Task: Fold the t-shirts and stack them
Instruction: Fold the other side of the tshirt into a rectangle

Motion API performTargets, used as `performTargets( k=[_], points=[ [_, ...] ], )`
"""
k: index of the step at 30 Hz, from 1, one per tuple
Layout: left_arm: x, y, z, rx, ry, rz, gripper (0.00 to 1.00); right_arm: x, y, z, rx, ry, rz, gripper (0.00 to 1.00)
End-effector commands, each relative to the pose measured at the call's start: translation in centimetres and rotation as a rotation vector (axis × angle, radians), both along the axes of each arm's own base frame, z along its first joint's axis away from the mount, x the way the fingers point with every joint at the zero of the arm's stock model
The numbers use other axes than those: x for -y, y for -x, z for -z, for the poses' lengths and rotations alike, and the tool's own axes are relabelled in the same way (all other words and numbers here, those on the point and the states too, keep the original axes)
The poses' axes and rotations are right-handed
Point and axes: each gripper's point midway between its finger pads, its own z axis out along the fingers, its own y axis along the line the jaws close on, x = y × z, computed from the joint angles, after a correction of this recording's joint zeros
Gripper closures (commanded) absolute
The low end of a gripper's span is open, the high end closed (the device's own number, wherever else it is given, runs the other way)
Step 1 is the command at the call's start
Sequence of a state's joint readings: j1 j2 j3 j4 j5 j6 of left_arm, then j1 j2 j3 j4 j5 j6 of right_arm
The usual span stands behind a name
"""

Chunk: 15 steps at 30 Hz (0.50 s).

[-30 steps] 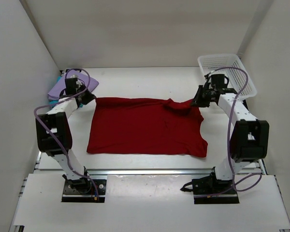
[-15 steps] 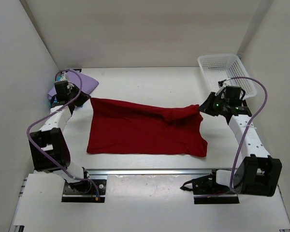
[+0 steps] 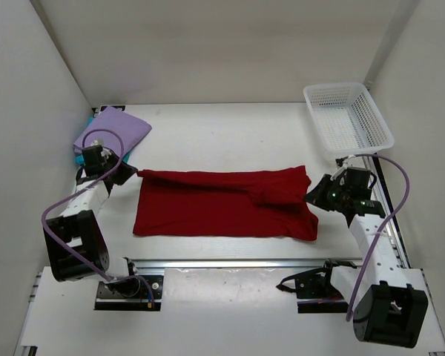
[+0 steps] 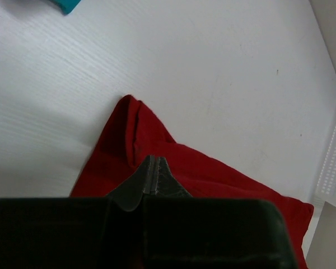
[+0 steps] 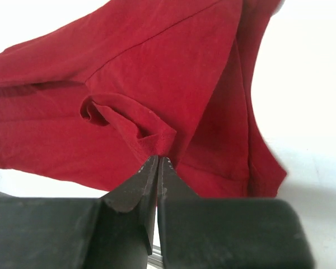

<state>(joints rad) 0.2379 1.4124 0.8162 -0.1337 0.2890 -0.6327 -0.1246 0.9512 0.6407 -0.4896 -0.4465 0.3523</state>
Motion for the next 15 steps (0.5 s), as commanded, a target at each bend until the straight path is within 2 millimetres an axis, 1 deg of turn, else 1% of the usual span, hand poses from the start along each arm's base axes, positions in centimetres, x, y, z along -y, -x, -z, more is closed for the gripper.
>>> performTargets(
  k=[1, 2, 3, 4, 5, 7, 8, 9, 11, 12, 13, 14, 15],
  points=[
    [-0.5, 1.2, -0.1, 0.018, -0.026, -0.018, 1.00, 0.6, 0.3, -0.3, 0.037, 0.005, 0.035, 1.00],
    [-0.8, 1.8, 0.9, -0.006, -0.034, -0.029, 1.00, 0.7, 0.7, 0.2, 0.025, 0.003, 0.039, 1.00],
    [-0.8, 2.3, 1.5, -0.018, -0.030, -0.032, 1.00, 0.6, 1.3, 0.6, 0.010, -0.012, 0.030, 0.99],
    [-1.1, 3.2, 2.9, -0.060, -0.018, -0.045, 1.00, 0.7, 1.6, 0.7, 0.011, -0.012, 0.036, 1.00],
    [-0.7, 3.3, 3.0, -0.057, 0.002, -0.034, 1.00, 0.8, 1.8, 0.9, 0.003, -0.004, 0.046, 1.00],
    [-1.5, 4.2, 3.6, -0.077, -0.015, -0.061, 1.00, 0.8, 2.0, 0.1, 0.026, 0.025, 0.051, 1.00],
    [-1.5, 4.4, 3.6, -0.076, -0.028, -0.064, 1.00, 1.0, 2.0, -0.1, 0.026, 0.036, 0.059, 1.00],
    [-1.3, 4.7, 3.9, -0.083, -0.041, -0.057, 1.00, 1.2, 2.3, 0.3, 0.003, 0.060, 0.064, 1.00],
    [-1.5, 5.3, 4.7, -0.119, -0.070, -0.076, 1.00, 1.7, 2.4, 0.0, -0.011, 0.091, 0.070, 1.00],
    [-1.5, 5.4, 4.7, -0.121, -0.058, -0.079, 1.00, 1.8, 2.7, 0.4, -0.033, 0.096, 0.074, 1.00],
    [-1.9, 5.5, 5.0, -0.127, -0.058, -0.095, 0.93, 1.7, 2.8, 0.2, -0.023, 0.090, 0.073, 1.00],
    [-1.9, 5.5, 5.0, -0.126, -0.050, -0.102, 0.89, 1.3, 3.1, 0.4, -0.030, 0.087, 0.045, 0.97],
    [-2.3, 5.6, 5.1, -0.129, -0.042, -0.123, 0.79, 1.1, 3.5, 0.4, -0.038, 0.098, 0.030, 0.93]
  ],
)
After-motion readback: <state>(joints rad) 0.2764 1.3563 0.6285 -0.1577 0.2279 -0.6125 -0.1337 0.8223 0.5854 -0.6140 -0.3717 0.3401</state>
